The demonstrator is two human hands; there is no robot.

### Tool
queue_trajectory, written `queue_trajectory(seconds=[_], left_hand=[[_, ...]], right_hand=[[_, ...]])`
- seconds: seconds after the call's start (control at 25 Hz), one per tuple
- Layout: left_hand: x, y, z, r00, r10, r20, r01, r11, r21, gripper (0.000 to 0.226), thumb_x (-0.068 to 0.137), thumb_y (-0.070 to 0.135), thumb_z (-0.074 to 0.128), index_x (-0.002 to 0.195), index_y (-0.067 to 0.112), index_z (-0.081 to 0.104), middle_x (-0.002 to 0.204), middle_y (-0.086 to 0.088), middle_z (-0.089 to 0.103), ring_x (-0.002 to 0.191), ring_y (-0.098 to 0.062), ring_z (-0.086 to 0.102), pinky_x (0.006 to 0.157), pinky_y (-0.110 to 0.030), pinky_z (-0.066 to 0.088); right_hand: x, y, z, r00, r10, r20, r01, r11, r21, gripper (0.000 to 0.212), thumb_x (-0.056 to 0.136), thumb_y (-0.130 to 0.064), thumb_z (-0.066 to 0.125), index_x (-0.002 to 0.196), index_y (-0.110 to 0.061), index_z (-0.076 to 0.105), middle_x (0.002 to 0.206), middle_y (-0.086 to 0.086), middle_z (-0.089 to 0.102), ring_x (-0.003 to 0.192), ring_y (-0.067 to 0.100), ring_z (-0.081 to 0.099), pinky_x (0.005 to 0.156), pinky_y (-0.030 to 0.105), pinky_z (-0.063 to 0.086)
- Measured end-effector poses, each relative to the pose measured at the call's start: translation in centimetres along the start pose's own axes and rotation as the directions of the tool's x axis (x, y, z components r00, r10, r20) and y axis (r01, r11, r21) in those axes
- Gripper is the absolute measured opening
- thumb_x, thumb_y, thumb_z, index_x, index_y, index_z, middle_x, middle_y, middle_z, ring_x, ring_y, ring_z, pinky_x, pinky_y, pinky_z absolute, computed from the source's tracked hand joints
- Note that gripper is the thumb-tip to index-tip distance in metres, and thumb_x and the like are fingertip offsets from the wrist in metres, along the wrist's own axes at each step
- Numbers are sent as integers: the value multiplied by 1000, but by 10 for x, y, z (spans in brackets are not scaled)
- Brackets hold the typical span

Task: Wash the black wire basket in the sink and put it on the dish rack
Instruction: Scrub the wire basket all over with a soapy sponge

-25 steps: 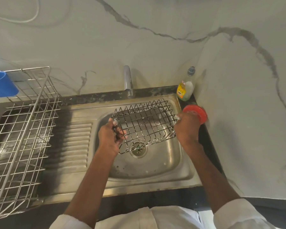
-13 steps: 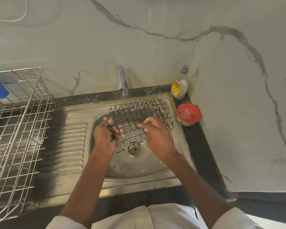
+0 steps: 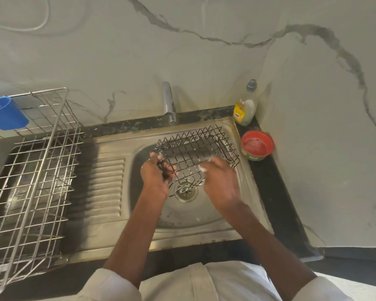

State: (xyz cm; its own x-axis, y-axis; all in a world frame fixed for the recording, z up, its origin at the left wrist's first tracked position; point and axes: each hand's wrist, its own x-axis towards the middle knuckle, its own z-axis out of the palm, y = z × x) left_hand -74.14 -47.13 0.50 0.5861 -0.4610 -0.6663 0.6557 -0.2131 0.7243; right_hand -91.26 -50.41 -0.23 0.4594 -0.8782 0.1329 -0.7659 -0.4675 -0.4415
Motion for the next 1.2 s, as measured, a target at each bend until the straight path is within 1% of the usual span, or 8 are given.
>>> queue_trajectory(seconds=[0.12,0.28,0.44,0.56,0.72,0.88,1.08,1.2], left_hand=[[0,-1,-4,1000,-13,1,13,1000,-1,39,113,35,49,77,25,61,62,4,55,53,-16,55,44,-25,41],[-7,3,-9,1000,-16,-9,15,1000,-14,41,114,33,49,75,24,60,60,3,54,50,-16,55,40,-20,40],[-12,1,-3,999,-37,18,37,999,-16,38,113,34,51,78,23,60,62,3,54,50,-15,53,41,-22,34],[-16,3,1,999,-14,29,14,1000,-15,36,112,35,52,80,23,62,61,5,56,47,-13,54,48,-26,30],[-17,4,3,999,13,34,-13,1000,0,39,112,38,52,78,24,63,60,7,56,46,-10,49,48,-26,29],[-19,0,1,999,28,27,-28,1000,14,39,112,39,51,82,22,69,60,8,58,56,-11,47,58,-29,35],[-22,3,0,999,18,40,-19,1000,11,40,112,49,50,103,16,71,64,5,57,48,-9,50,42,-22,39],[-27,4,8,994,7,108,-12,998,54,64,104,73,43,104,16,72,69,2,61,56,-12,56,53,-25,45]], right_hand=[[2,12,1,996,-76,-43,77,997,31,44,74,12,72,105,-18,81,97,4,73,85,18,67,73,18,44],[37,66,-23,956,261,-137,-254,965,71,22,81,-1,66,89,-15,80,81,4,68,79,27,66,60,21,35],[57,54,-27,913,336,-233,-327,942,76,15,91,-19,70,101,-16,80,86,2,74,77,21,66,56,21,34],[48,28,-8,939,270,-214,-252,962,106,18,94,-18,68,108,-20,78,100,2,76,88,18,67,65,21,42],[17,-27,13,976,73,-205,-5,950,312,19,87,-1,73,100,-13,80,98,2,76,88,13,65,79,-1,34],[9,-39,11,934,-290,-211,343,892,294,14,79,0,81,91,-9,79,92,5,77,83,17,70,77,21,53],[25,-2,-2,966,250,-68,-210,909,360,22,88,-3,74,107,-14,73,101,2,75,90,16,72,72,21,50],[20,-38,3,996,38,-75,-9,935,355,48,84,11,67,124,-14,71,112,4,73,96,18,70,77,17,50]])
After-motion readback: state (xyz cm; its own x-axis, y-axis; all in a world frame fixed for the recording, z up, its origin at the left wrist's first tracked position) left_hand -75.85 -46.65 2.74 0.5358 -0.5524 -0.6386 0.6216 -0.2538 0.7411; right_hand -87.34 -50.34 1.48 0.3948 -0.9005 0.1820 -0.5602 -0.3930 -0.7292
